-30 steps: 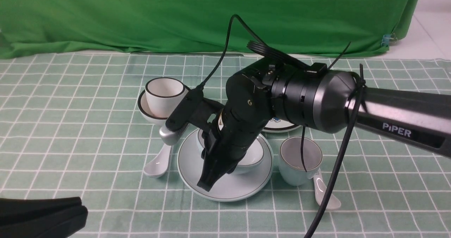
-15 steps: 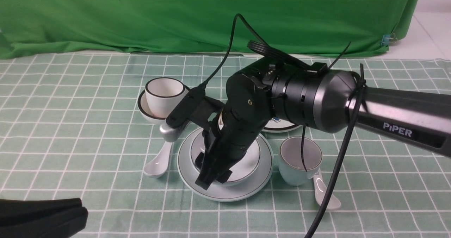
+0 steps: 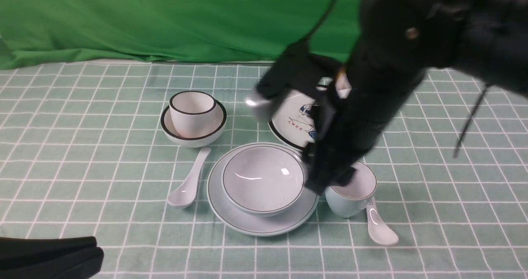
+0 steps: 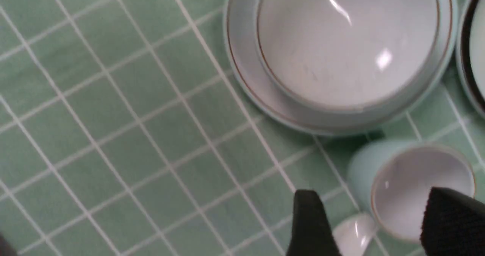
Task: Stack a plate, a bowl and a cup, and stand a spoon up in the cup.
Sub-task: Use the right arm to grab a blue teacup, then use the right arm to put the blue teacup into the blue rice bowl in the middle
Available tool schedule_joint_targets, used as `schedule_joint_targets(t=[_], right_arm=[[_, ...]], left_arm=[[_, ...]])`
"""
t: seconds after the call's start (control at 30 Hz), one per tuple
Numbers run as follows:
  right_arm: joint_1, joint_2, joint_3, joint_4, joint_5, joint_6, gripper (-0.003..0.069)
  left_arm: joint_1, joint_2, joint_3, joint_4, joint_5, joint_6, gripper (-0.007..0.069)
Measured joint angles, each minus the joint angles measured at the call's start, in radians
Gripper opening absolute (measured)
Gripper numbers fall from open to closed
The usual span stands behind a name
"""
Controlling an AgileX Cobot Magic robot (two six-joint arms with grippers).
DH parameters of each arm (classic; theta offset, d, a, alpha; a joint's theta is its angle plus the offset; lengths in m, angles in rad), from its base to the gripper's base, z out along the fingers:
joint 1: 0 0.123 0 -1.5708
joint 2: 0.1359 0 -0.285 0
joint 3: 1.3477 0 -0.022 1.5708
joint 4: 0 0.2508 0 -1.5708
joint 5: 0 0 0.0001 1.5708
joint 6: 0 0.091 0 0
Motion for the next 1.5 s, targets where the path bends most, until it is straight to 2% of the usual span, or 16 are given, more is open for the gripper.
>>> schedule_joint_targets(t=[0.13,0.2,0.53,0.8,0.87,0.9,0.93,1.0,1.03,1.07,1.23,1.5], right_arm=[[-0.063,-0.005,0.112,0.007,-0.018,0.005,0.0421],[-0.084,0.011,0.163,0.026,-0.095,-0.003,0.0421],[-0.091,0.102,0.177,0.048,-0.225,-0.008,0.0421],[-0.144,0.218,0.177,0.042,-0.320,-0.010,0.0405],[-0.147,0.233,0.177,0.042,-0.314,-0.020,0.0356],[-0.147,0.234,0.178,0.044,-0.301,-0.028,0.0298],[-0.147,0.234,0.178,0.046,-0.301,-0.028,0.0298],[-0.147,0.227,0.178,0.065,-0.273,-0.050,0.0162],[-0.147,0.223,0.178,0.070,-0.265,-0.053,0.0110],[-0.147,0.212,0.178,0.082,-0.253,-0.053,0.0088],[-0.130,0.129,0.159,0.096,-0.199,-0.029,0.0090],[-0.005,0.089,-0.053,0.105,-0.148,-0.013,0.0090]], left_arm=[[0.000,0.000,0.000,0.000,0.002,0.000,0.0015],[0.000,0.000,0.000,0.000,0.002,0.000,0.0015],[0.000,0.000,0.000,0.000,0.002,0.000,0.0015],[0.000,0.000,0.000,-0.004,0.020,-0.016,0.0015],[0.000,0.000,0.000,-0.006,0.040,-0.019,0.0015],[0.000,0.000,0.000,-0.006,0.046,-0.020,0.0015],[0.000,0.000,0.000,-0.006,0.048,-0.020,0.0015],[0.000,0.000,0.000,-0.006,0.056,-0.020,0.0015],[0.000,0.000,0.000,-0.006,0.058,-0.020,0.0015],[0.000,0.000,0.000,-0.006,0.059,-0.020,0.0015],[0.000,0.000,0.000,-0.006,0.062,-0.019,0.0015],[0.000,0.000,0.000,-0.006,0.051,-0.017,0.0015]])
